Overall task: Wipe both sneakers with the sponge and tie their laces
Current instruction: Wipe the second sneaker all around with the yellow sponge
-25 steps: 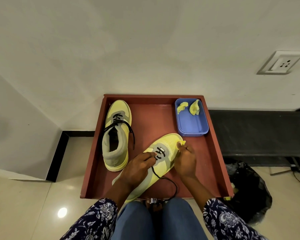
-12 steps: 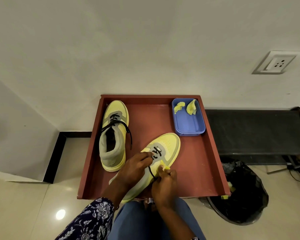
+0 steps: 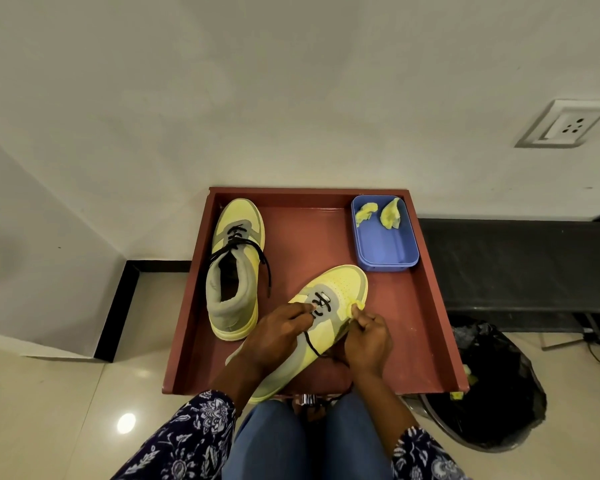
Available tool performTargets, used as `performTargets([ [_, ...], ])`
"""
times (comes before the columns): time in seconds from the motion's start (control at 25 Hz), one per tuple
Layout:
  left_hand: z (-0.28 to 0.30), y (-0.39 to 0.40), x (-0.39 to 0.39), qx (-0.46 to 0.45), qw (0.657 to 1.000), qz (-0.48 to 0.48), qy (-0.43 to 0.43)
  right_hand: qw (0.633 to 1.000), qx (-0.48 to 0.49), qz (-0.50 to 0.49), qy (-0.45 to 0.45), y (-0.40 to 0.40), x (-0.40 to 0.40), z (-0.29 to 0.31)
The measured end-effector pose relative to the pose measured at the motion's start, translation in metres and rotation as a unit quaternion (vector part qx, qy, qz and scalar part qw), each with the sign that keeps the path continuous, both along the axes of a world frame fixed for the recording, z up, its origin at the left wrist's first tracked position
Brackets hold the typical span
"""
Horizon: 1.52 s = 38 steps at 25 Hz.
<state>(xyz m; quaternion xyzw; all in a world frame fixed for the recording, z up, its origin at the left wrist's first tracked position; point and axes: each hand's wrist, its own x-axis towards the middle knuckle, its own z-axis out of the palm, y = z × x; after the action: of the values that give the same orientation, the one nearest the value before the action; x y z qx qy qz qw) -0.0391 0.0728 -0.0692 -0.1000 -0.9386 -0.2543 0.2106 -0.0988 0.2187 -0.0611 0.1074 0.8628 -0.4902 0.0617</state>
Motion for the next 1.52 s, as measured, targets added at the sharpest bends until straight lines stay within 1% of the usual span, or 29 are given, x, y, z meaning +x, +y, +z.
performTargets([
  [0.08, 0.0, -0.001, 0.0, 0.001, 1.0, -0.003, -0.003, 0.999, 0.03, 0.021, 0.008, 0.001, -0.027, 0.003],
  [0.24, -0.002, 0.0, 0.0, 0.005, 1.0, -0.001, -0.004, 0.989, 0.122, 0.081, 0.006, -0.005, -0.072, 0.005],
  [0.4, -0.005, -0.001, 0.0, 0.004, 1.0, -0.001, -0.002, 0.98, 0.158, 0.122, 0.003, -0.004, -0.078, 0.006],
  [0.52, -0.004, -0.001, -0.002, 0.001, 1.0, 0.004, 0.001, 0.984, 0.14, 0.107, 0.018, -0.003, -0.059, 0.0],
  [0.72, -0.004, -0.001, -0.002, -0.004, 1.0, 0.0, 0.006, 0.997, 0.061, 0.045, 0.011, -0.002, -0.018, -0.003],
  [1.0, 0.001, 0.0, -0.002, -0.015, 1.0, -0.005, 0.007, 0.999, 0.039, 0.025, -0.028, -0.009, 0.029, -0.004],
  [1.12, 0.003, 0.0, -0.002, -0.025, 1.0, -0.003, -0.005, 0.998, 0.032, 0.042, -0.046, -0.008, 0.035, 0.002],
  [1.24, 0.008, 0.001, -0.002, -0.046, 0.999, 0.001, -0.007, 0.993, 0.034, 0.079, -0.084, -0.002, 0.034, 0.01],
  [1.32, 0.011, 0.003, -0.003, -0.057, 0.998, 0.011, -0.011, 0.99, 0.012, 0.094, -0.106, 0.005, 0.029, 0.013],
  [1.44, 0.016, 0.005, -0.003, -0.034, 0.999, 0.025, -0.006, 0.987, -0.022, 0.08, -0.14, 0.014, 0.018, 0.019],
  [1.52, 0.021, 0.007, 0.001, -0.008, 0.998, 0.054, -0.024, 0.985, -0.047, 0.058, -0.154, 0.023, 0.01, 0.025],
])
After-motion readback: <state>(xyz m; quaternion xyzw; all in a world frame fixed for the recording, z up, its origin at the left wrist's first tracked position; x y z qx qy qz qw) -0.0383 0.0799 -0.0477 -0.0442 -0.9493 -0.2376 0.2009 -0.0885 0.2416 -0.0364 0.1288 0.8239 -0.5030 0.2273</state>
